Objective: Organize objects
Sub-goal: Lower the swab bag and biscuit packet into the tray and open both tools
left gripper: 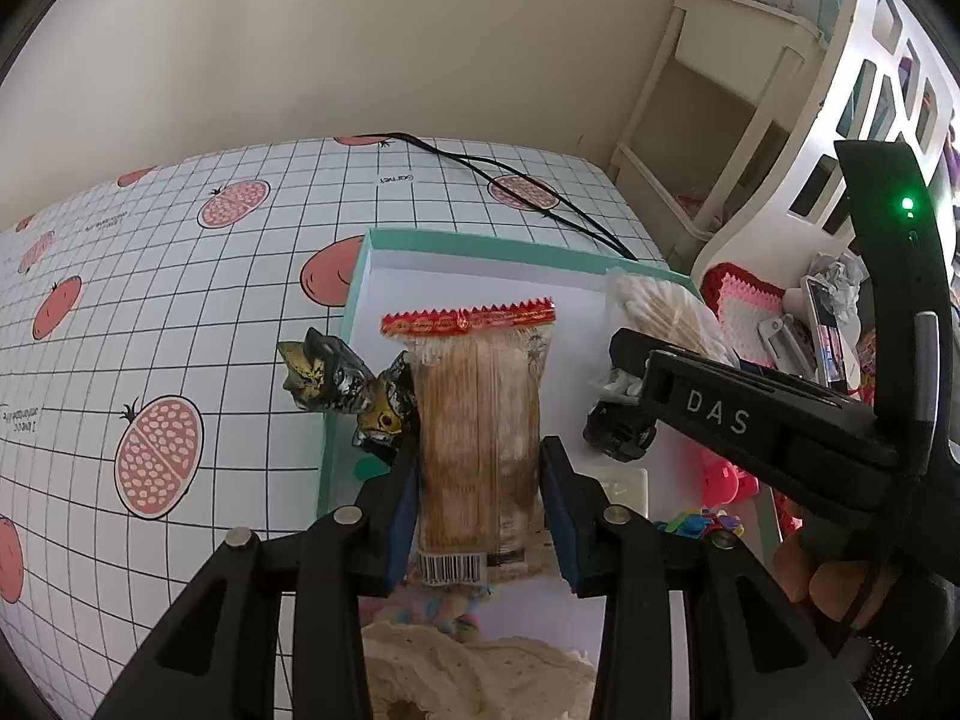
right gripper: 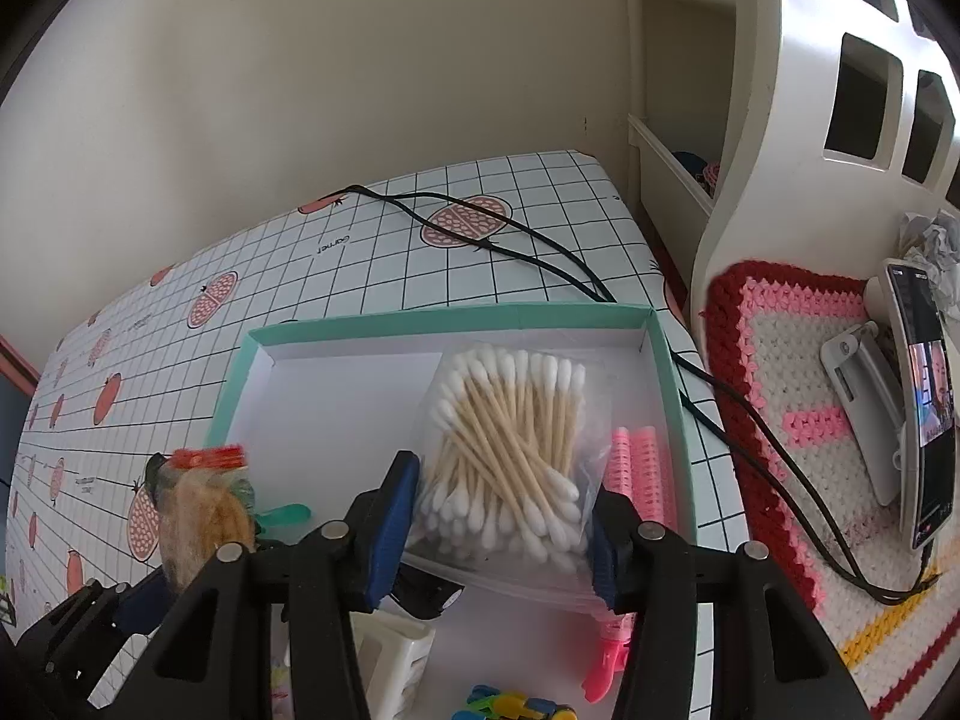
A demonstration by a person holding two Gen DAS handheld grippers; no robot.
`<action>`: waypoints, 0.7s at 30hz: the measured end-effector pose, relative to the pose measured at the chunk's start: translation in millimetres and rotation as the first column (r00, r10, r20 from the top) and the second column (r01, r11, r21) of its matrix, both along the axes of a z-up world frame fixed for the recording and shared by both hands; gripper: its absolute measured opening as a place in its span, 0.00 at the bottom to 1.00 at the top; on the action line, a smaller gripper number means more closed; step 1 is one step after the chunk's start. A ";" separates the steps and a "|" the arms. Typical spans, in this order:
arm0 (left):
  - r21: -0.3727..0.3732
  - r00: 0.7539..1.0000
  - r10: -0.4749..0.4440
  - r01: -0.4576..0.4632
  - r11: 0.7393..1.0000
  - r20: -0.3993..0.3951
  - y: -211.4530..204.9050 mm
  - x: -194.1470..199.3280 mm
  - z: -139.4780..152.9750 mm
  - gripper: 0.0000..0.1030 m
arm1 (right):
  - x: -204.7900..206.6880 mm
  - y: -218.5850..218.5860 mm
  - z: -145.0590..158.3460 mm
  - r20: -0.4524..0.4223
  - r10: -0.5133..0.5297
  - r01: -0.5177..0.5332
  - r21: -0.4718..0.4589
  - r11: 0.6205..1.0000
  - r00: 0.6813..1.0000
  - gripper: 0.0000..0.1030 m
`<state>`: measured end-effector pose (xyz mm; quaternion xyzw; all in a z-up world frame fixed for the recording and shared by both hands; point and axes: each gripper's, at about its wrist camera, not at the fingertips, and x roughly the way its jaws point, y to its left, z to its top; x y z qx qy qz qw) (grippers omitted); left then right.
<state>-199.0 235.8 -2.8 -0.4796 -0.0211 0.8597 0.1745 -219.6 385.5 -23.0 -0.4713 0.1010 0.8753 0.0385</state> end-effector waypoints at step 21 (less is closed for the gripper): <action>0.115 0.996 0.083 -0.085 0.990 0.021 -33.9 -8.8 18.2 0.47 | 0.2 0.5 18.0 -0.031 0.009 -0.009 0.001 1.000 0.999 0.53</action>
